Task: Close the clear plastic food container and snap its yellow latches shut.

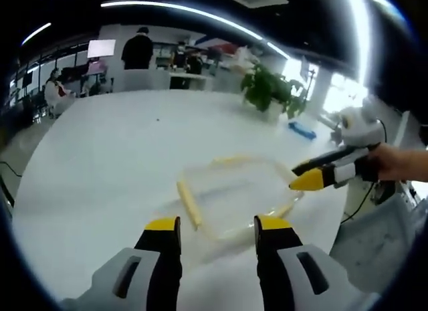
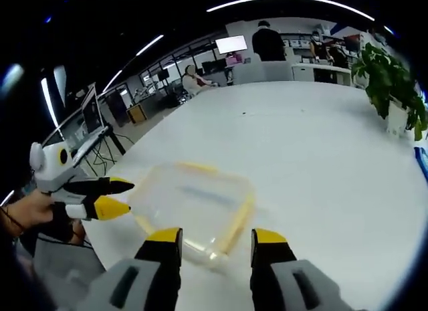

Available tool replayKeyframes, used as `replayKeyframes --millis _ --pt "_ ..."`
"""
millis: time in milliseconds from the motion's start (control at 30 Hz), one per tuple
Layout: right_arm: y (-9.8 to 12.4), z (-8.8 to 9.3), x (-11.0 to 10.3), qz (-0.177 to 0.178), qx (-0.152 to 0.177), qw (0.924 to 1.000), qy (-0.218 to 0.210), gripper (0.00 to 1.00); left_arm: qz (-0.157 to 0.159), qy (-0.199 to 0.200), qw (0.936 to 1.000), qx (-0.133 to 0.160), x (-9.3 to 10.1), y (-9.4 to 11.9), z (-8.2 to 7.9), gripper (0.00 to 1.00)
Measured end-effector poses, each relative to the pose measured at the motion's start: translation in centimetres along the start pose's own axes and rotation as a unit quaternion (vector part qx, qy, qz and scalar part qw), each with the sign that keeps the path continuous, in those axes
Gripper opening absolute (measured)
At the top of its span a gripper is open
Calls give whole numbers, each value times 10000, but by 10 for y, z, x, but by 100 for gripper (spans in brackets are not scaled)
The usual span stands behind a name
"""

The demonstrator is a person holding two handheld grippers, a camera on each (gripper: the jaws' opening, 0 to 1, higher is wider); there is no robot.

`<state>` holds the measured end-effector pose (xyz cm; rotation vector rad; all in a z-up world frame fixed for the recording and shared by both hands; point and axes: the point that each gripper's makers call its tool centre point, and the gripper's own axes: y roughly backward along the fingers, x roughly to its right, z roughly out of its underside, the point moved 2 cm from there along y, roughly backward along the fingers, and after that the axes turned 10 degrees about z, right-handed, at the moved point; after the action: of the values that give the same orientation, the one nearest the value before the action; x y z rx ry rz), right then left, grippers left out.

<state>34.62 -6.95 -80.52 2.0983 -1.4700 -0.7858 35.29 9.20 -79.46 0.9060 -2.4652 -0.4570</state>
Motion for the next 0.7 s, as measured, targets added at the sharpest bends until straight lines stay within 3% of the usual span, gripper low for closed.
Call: replayKeyframes --millis 333,700 --pt "1 1 -6 -15 30 9997 257 39 24 -186 9998 -52 2 1 -2 47" --pt "-4 1 -8 -208 -49 9998 -58 39 -63 -766 9960 -453 3 -6 6 53"
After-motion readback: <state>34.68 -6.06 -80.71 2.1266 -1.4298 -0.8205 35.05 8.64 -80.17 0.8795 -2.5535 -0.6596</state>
